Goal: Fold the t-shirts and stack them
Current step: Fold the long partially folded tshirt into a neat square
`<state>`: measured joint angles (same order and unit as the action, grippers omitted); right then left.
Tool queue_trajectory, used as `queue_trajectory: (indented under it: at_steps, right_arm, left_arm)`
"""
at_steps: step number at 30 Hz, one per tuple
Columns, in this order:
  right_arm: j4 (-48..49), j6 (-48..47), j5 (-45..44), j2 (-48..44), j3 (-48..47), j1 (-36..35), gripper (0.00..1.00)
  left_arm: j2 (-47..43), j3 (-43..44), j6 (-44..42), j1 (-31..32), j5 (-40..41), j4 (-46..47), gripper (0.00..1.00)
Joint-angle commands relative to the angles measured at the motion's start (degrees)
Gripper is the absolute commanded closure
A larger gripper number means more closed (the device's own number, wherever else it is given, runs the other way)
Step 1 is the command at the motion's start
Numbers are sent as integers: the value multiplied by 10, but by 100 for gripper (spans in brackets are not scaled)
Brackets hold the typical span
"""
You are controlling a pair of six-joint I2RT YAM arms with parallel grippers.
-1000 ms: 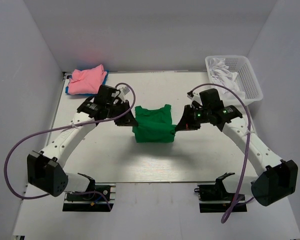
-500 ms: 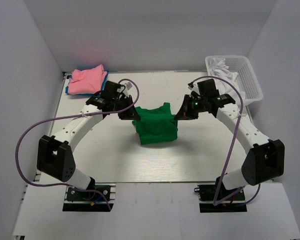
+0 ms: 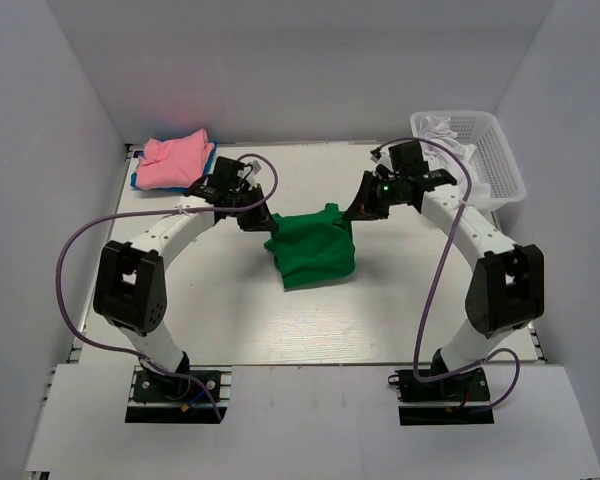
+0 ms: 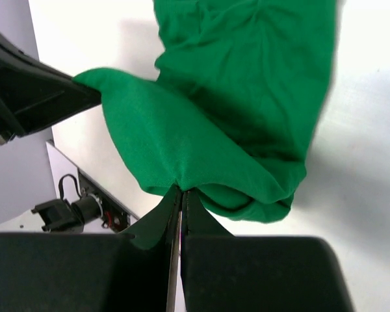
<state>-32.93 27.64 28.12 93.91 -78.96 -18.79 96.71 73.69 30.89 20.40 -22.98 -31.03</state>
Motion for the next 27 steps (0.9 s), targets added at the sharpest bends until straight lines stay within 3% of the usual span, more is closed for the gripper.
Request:
queue_trajectory:
  at_steps: [1, 14, 16, 17, 18, 19, 20, 21, 23, 27]
  right_arm:
    - [23, -15, 11, 25, -37, 8, 100]
    - [72, -19, -3, 177, -146, 15, 100]
    - [109, -22, -20, 212, -153, 17, 95]
    - [130, -29, -21, 230, -155, 16, 56]
    - [141, -35, -25, 248, -178, 20, 36]
    - [130, -36, -29, 269, -194, 20, 27]
    - [126, -47, -25, 276, -230, 21, 10]
    - [118, -50, -27, 283, -247, 19, 10]
    - [102, -58, -39, 284, -287, 15, 10]
    - [110, -61, -47, 215, -249, 15, 10]
  left_arm:
    - [-1, 29, 0, -13, 14, 11, 100]
    - [112, 82, 5, -61, 49, 45, 100]
    - [130, 97, 5, -67, 49, 76, 76]
    - [148, 104, 5, -67, 36, 88, 59]
    - [158, 133, 5, -74, 36, 88, 28]
    - [165, 151, 5, -74, 36, 88, 18]
    - [171, 172, 0, -79, 42, 74, 5]
    - [177, 209, -7, -79, 42, 59, 0]
    - [177, 249, -26, -79, 49, 42, 0]
    - [154, 248, -37, -71, 31, 20, 0]
